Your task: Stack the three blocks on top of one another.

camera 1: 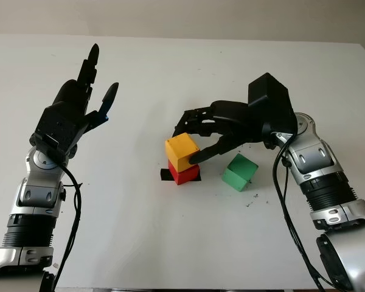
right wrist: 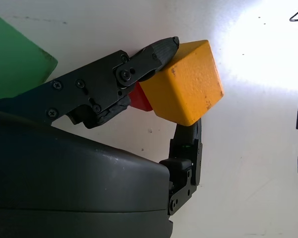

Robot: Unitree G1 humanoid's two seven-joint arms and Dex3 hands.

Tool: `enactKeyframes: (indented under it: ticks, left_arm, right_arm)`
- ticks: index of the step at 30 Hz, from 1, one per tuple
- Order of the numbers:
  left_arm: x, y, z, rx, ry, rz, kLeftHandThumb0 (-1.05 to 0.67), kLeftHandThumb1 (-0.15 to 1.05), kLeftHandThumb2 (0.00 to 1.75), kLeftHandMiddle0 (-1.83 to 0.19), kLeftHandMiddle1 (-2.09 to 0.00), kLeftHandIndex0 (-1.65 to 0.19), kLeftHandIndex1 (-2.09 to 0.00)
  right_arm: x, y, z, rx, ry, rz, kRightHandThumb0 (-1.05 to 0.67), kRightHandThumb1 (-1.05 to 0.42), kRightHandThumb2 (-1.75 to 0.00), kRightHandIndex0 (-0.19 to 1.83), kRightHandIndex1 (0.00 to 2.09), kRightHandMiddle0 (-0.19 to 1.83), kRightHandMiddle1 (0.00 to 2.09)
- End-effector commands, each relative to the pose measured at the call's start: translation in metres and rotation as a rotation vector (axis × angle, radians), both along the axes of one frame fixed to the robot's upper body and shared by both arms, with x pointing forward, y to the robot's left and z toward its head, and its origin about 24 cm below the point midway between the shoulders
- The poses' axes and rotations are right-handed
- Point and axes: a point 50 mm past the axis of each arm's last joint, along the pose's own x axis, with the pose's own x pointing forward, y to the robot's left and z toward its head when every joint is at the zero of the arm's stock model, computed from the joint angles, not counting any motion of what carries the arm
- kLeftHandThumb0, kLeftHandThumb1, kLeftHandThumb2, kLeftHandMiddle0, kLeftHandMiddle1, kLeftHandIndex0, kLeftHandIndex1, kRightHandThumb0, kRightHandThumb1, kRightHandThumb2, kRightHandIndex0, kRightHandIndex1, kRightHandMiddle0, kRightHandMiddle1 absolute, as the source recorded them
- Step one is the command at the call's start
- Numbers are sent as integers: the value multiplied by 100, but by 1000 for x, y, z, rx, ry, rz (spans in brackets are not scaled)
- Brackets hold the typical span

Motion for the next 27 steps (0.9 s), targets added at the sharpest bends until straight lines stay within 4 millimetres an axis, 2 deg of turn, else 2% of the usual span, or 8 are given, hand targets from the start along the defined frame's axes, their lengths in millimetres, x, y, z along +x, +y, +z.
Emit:
enactKeyframes:
  ticks: [1,9,27]
  left_arm:
    - [-3,2,3,9,-17,-1,-65,105,64,16,-5,15,-5]
    - [-3,2,1,4,-15,-1,-65,105,63,16,-5,15,-5]
    - [-3,2,1,-3,-18,-2,-65,105,63,14,-6,14,-5]
  right_arm:
    - [-2,-4,-7,-31,-2,3,-36,-87,-5,16,5,43,126]
    - [0,-5,-4,-45,-43,10,-33,-87,-5,14,5,46,124]
    - [3,-10,-1,-38,-35,1,-34,-87,-5,13,4,42,135]
